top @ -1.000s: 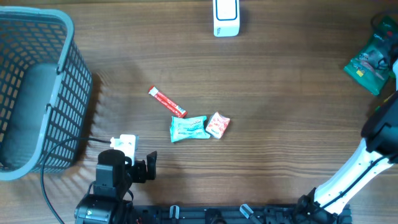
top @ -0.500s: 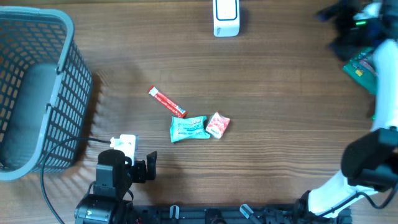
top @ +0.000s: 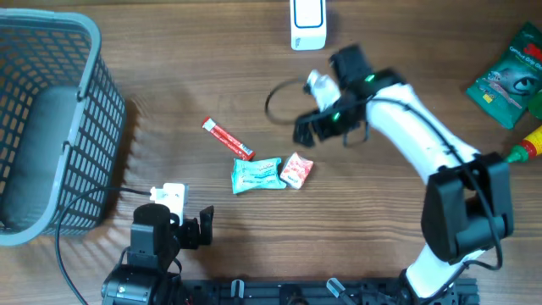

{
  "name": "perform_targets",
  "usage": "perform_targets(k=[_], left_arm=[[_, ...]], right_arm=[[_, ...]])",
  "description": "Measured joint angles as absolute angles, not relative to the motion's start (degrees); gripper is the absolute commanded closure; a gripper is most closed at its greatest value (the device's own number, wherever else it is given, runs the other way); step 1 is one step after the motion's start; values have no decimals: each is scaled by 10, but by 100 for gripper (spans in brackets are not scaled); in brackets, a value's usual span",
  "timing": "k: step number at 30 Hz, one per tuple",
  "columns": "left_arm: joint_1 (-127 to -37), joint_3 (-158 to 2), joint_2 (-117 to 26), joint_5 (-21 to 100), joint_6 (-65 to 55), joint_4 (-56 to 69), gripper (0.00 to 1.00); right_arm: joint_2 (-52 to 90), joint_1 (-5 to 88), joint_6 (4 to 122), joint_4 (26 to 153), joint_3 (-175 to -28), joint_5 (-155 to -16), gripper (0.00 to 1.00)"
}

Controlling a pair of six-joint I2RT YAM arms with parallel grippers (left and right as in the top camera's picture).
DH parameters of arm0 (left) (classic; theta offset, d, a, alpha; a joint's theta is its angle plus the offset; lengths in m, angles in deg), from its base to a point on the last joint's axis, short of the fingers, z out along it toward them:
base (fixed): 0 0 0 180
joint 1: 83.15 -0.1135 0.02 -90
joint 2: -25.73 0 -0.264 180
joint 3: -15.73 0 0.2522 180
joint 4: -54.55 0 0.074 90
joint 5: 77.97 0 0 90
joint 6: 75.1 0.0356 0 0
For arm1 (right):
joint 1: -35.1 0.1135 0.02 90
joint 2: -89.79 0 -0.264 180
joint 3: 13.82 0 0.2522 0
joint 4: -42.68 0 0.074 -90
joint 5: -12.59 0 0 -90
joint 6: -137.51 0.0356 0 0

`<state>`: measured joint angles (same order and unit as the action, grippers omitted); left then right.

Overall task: Scan the item barcode
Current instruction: 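Reach the right gripper to the red Kleenex tissue pack and grasp it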

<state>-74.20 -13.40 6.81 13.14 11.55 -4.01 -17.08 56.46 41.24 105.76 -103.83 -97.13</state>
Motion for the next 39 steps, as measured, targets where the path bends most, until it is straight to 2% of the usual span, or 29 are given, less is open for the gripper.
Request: perform_targets(k=[2, 3, 5, 8, 14, 18, 20, 25, 27, 28, 30, 31, 35, 38, 39], left_arm=[[-742, -134, 68, 131, 115, -40, 0], [-742, -134, 68, 131, 115, -40, 0], [-742, -134, 68, 131, 115, -40, 0], [-742, -134, 68, 131, 115, -40, 0], [-742, -134, 68, 131, 115, -40, 0], [-742, -134, 68, 131, 115, -40, 0], [-742, -134, 68, 131, 115, -40, 0], [-742, -134, 68, 131, 115, -40, 0], [-742, -134, 68, 131, 115, -40, 0], [-742, -134, 68, 131, 115, -40, 0], [-742, -134, 68, 131, 115, -40, 0], [-742, -134, 68, 131, 115, -40, 0], [-742, -134, 68, 131, 115, -40, 0], [-742, -134, 68, 131, 115, -40, 0], [-742, -134, 68, 131, 115, -40, 0]], right_arm=[[-171, 577, 406, 1053, -1014, -955, 21], [-171, 580, 402, 1049, -1007, -953, 26], [-171, 585, 395, 1035, -993, -951, 26], [-171, 586, 387, 1008, -986, -956, 16], [-171, 586, 367, 974, -959, -984, 12], [-171, 586, 358, 971, -947, -993, 20], [-174, 587, 355, 970, -947, -1000, 27], [-197, 599, 347, 969, -947, -1014, 31], [-206, 606, 344, 968, -947, -1018, 40], [-208, 611, 340, 966, -947, -1020, 54], [-213, 615, 337, 965, -948, -1025, 69], [-217, 617, 338, 966, -948, -1026, 71], [-225, 616, 350, 968, -948, -1042, 69], [-225, 616, 363, 969, -948, -1044, 64], [-225, 616, 369, 970, -948, -1045, 58]])
